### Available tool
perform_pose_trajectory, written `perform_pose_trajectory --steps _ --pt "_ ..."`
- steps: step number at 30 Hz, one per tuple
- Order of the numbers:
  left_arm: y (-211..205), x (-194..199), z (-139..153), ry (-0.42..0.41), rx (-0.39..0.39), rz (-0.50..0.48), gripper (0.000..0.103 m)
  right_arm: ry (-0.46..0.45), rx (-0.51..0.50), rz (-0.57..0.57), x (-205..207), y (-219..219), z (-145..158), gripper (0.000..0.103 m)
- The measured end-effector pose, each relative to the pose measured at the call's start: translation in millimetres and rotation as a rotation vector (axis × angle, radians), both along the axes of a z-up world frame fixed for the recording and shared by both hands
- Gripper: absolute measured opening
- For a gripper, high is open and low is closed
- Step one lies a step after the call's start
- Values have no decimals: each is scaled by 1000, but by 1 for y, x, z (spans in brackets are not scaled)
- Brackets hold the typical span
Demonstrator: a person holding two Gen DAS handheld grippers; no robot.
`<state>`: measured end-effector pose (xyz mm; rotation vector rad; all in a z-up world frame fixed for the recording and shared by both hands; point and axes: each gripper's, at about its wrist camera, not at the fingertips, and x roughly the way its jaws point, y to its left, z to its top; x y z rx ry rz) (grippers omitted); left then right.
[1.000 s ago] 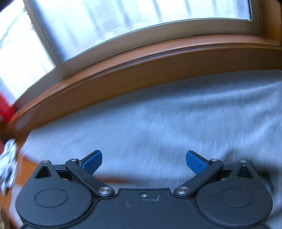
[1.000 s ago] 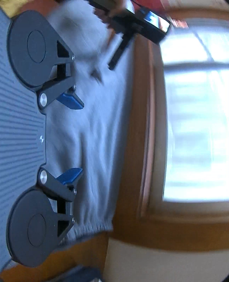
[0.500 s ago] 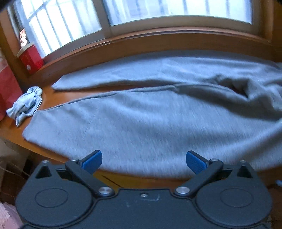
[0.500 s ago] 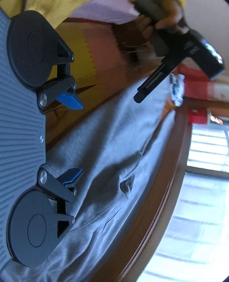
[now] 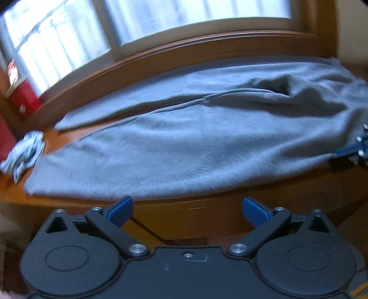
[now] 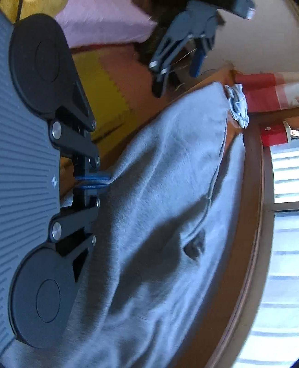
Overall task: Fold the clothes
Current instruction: 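Grasp the sweatshirt edge with the left gripper while the right gripper releases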
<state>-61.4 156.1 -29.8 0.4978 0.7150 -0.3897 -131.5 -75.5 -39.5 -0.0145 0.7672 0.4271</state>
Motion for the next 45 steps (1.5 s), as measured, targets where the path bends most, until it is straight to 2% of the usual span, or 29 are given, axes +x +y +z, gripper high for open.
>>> perform_pose_trajectory --steps 5,11,16,18,19,20,22,23,25,26,27,29,33,36,39,45 --pt "-15 -19 -10 -70 53 -144 102 -11 116 -42 -18 -9 11 4" --pt "-40 -16 -20 -159 82 -253 102 -50 291 -145 -24 -32 23 4" --pt "-67 -12 -27 -254 129 -364 102 -100 334 -189 -21 -37 33 4" --pt "-75 -10 -29 -273 137 -393 96 -126 349 -196 -20 -37 38 3" --pt "-78 -8 -29 -271 136 -402 74 -137 347 -202 -21 -37 40 3" --pt "-81 -4 -28 -248 128 -402 40 -148 338 -209 -23 -36 43 3" --pt "-81 6 -23 -155 69 -376 4 -169 320 -222 -26 -35 47 3" --pt "-79 11 -19 -107 33 -360 4 -179 310 -229 -28 -35 49 4" --pt "-71 9 -13 -85 -5 -349 4 -176 289 -291 -40 -39 49 15" --pt "-67 5 -9 -90 -13 -347 4 -174 282 -345 -49 -43 47 33" --pt "-65 -1 -5 -94 -19 -345 4 -180 277 -430 -63 -49 44 59" --pt "-58 -12 2 -92 -37 -341 4 -213 266 -619 -92 -64 36 73" --pt "-51 -29 14 -29 -86 -343 4 -198 259 -986 -143 -116 14 73" --pt "-53 -41 17 11 -84 -342 4 -190 294 -1143 -163 -150 1 73" --pt "-59 -48 21 18 -57 -328 5 -192 329 -1201 -164 -172 -9 73" --pt "-62 -56 32 44 -44 -298 5 -208 323 -1177 -135 -185 -20 78"
